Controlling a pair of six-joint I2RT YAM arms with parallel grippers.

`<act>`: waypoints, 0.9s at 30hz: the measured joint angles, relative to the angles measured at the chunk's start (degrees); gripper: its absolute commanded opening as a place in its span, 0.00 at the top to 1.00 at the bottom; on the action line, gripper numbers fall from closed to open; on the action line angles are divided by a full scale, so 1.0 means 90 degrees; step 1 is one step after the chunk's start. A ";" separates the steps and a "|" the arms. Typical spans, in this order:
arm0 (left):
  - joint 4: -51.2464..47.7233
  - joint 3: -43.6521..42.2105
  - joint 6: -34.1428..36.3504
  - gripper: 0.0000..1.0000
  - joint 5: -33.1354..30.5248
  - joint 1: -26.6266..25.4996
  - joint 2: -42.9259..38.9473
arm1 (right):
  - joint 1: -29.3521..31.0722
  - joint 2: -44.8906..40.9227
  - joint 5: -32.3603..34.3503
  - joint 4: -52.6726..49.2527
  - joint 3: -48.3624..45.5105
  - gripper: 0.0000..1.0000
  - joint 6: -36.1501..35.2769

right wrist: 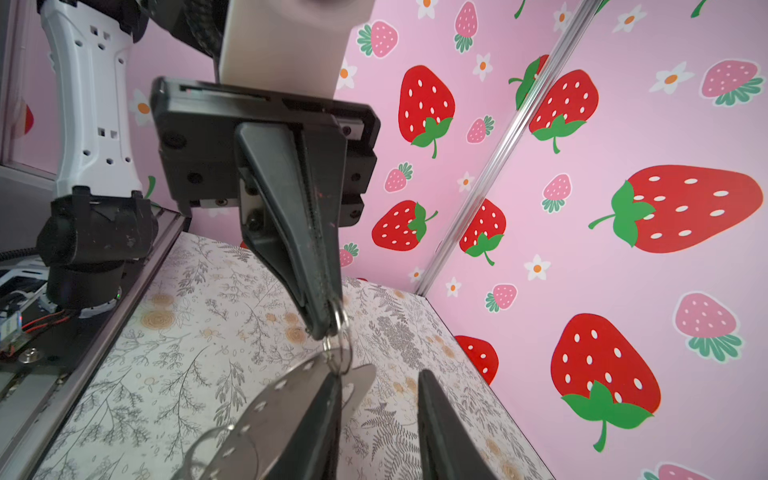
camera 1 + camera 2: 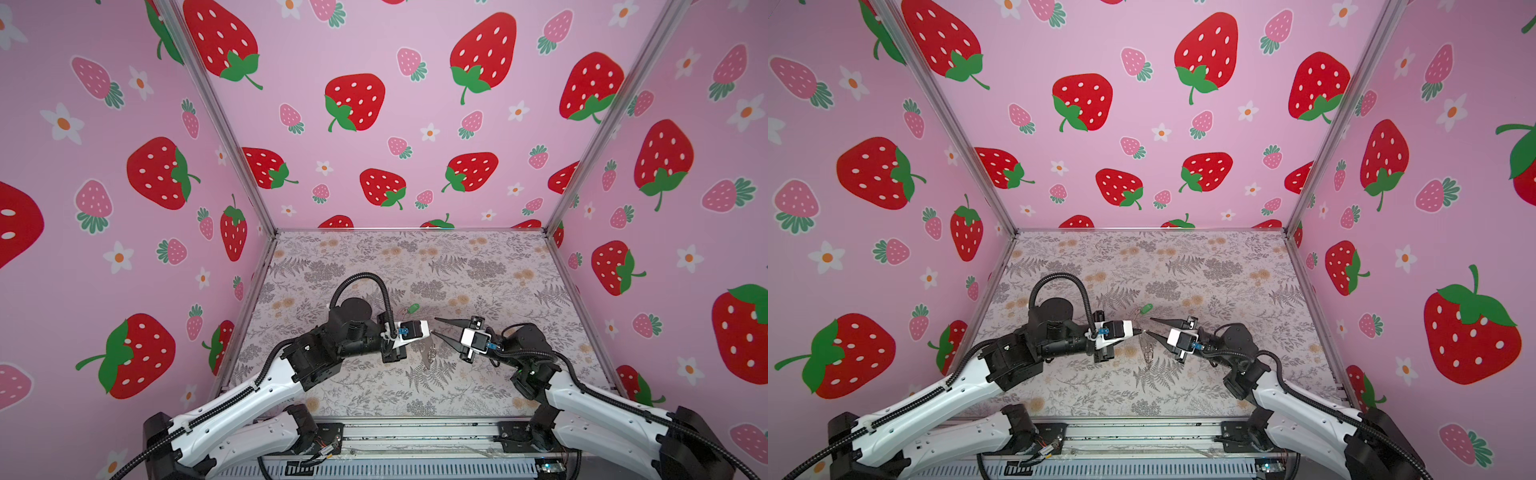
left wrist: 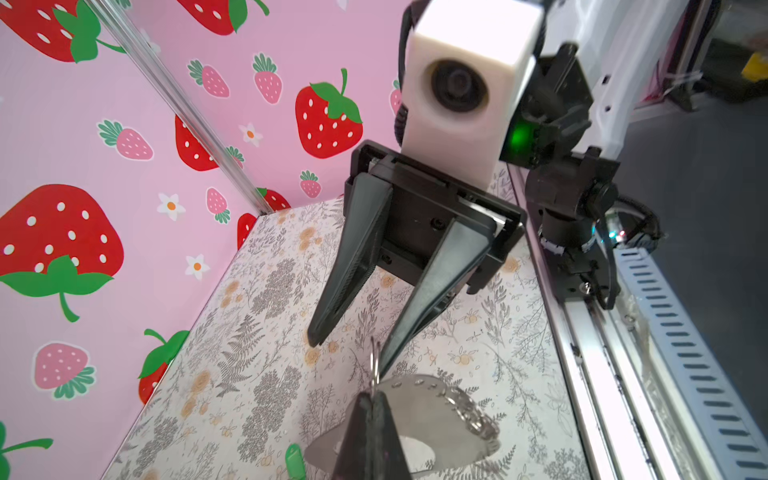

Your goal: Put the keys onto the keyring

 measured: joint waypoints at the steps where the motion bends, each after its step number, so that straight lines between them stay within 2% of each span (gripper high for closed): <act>1: -0.0134 0.0078 0.0092 1.00 -0.0160 -0.0068 0.0073 | 0.0000 0.0000 0.0010 -0.0109 0.0010 0.69 -0.0046; 5: -0.0544 0.0318 0.0379 1.00 -0.0663 -0.0274 0.0325 | -0.0002 0.0017 0.0005 -0.0474 0.0010 0.71 -0.0185; 15: -0.1064 0.0556 0.0665 1.00 -0.1622 -0.0415 0.0602 | 0.0000 0.0022 -0.0158 -0.0537 0.0017 0.74 -0.0197; 27: -0.1163 0.0736 0.0729 1.00 -0.1882 -0.0549 0.0680 | 0.0005 0.0226 -0.0172 -0.0510 0.0112 0.80 -0.0158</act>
